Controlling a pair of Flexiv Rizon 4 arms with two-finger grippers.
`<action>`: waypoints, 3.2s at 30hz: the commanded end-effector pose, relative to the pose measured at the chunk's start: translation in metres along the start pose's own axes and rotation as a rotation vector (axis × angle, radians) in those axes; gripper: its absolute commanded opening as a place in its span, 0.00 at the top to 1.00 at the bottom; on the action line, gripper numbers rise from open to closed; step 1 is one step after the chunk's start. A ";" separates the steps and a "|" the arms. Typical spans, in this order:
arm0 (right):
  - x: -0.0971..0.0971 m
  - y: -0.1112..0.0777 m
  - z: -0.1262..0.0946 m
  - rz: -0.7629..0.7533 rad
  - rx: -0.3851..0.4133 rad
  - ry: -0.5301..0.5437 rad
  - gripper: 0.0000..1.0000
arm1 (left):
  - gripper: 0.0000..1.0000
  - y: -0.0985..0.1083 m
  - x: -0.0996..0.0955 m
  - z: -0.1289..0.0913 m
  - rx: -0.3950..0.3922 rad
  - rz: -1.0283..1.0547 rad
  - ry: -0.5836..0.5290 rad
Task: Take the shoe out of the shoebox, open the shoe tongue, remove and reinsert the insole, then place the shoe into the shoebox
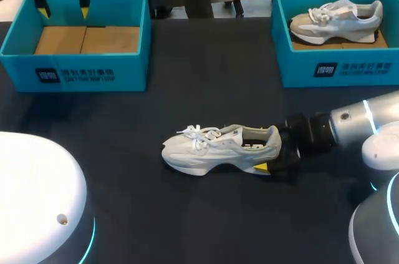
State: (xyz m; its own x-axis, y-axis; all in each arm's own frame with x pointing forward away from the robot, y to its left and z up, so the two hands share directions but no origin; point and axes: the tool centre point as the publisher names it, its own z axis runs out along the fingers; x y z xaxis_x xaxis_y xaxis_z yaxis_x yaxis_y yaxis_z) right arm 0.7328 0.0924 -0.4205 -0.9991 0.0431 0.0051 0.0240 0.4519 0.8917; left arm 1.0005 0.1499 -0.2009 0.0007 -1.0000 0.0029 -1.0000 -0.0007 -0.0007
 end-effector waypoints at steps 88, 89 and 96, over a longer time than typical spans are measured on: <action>-0.002 -0.005 0.010 -0.009 -0.006 0.013 1.00 | 0.00 0.134 0.137 -0.011 0.028 0.017 0.011; -0.002 -0.005 0.010 -0.009 -0.006 0.013 1.00 | 0.00 0.136 0.140 -0.010 0.024 0.022 0.003; -0.002 -0.005 0.010 -0.009 -0.006 0.013 1.00 | 0.00 0.157 0.171 -0.005 0.044 0.074 -0.008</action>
State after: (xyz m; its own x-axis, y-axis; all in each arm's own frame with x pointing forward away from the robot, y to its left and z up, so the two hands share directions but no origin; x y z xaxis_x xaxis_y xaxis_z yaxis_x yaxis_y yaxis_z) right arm 0.7342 0.0964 -0.4246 -0.9996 0.0267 0.0031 0.0147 0.4438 0.8960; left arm 0.8515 -0.0119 -0.1922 -0.0739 -0.9972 0.0079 -0.9970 0.0737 -0.0249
